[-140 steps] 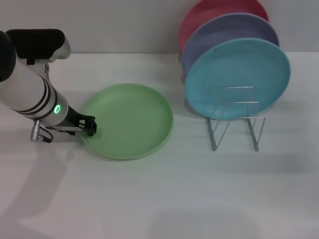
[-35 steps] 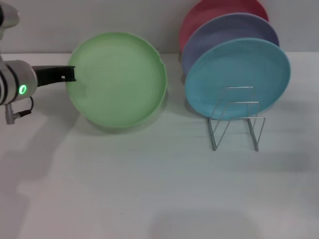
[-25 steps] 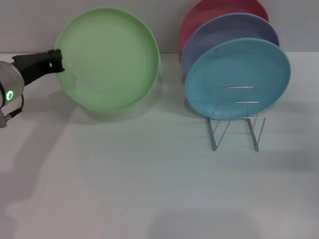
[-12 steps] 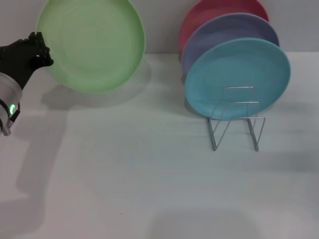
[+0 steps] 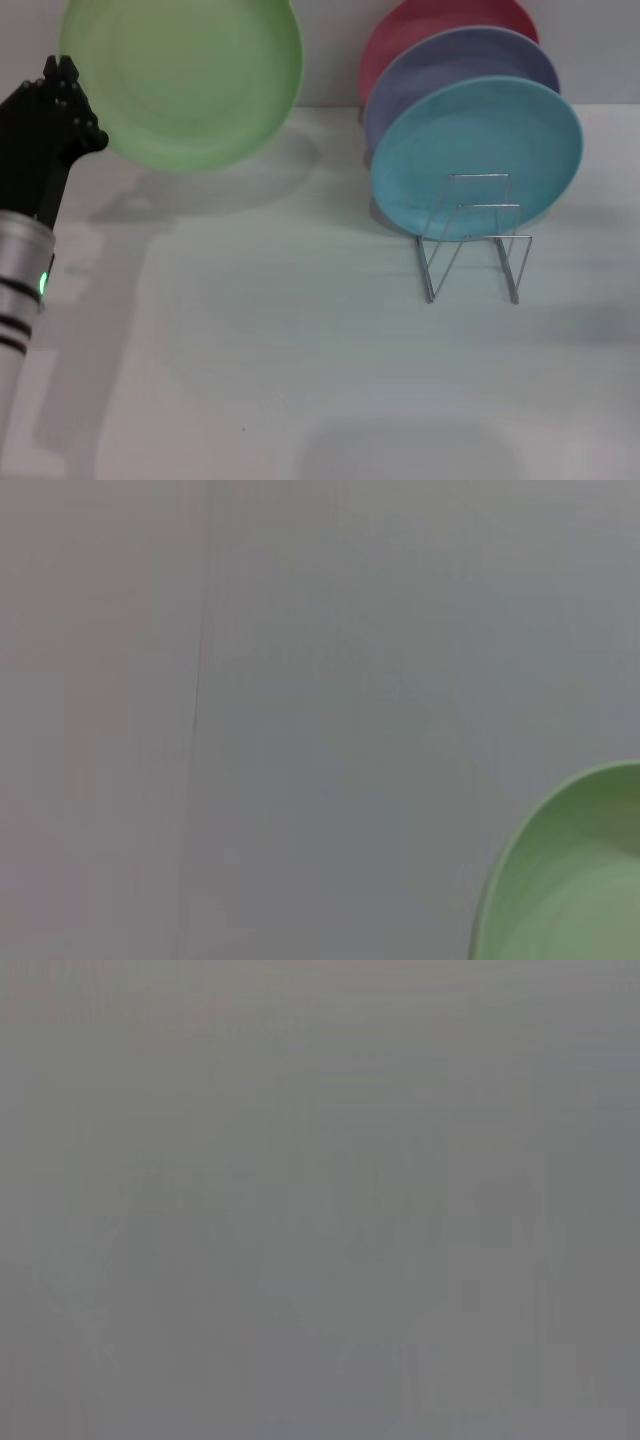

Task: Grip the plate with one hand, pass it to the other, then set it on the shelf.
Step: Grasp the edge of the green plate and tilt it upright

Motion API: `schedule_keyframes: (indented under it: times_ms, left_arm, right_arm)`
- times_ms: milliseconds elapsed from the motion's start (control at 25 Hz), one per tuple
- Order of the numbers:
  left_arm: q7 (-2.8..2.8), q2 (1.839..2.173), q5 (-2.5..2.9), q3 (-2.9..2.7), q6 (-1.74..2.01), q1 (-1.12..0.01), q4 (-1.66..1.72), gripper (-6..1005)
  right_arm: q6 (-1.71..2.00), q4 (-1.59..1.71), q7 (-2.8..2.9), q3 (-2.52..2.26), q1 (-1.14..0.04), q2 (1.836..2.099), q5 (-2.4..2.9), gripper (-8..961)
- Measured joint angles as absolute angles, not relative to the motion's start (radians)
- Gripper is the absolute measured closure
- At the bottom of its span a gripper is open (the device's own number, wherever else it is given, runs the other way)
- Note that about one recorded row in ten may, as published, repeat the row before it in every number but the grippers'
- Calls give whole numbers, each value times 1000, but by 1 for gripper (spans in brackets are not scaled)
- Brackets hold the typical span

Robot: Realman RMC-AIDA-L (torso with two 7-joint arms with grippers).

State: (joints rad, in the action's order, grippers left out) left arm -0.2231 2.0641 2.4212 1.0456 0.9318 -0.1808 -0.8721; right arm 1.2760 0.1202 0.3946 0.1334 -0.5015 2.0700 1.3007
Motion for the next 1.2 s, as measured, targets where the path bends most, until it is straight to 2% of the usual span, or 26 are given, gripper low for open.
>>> schedule_keyframes:
  times_ms: [480, 800, 1200]
  left_arm:
    - [-140, 2079, 2288, 714, 1322, -240, -681, 968]
    - [-317, 2080, 2063, 480, 1354, -346, -643, 968]
    - [-449, 2080, 2056, 377, 1398, -370, -653, 967]
  right_arm:
    - [1280, 138, 395, 124, -512, 2069, 1307, 489]
    - [1310, 162, 442, 116, -526, 2068, 1313, 490]
    - [1319, 161, 455, 116, -512, 2069, 1308, 489]
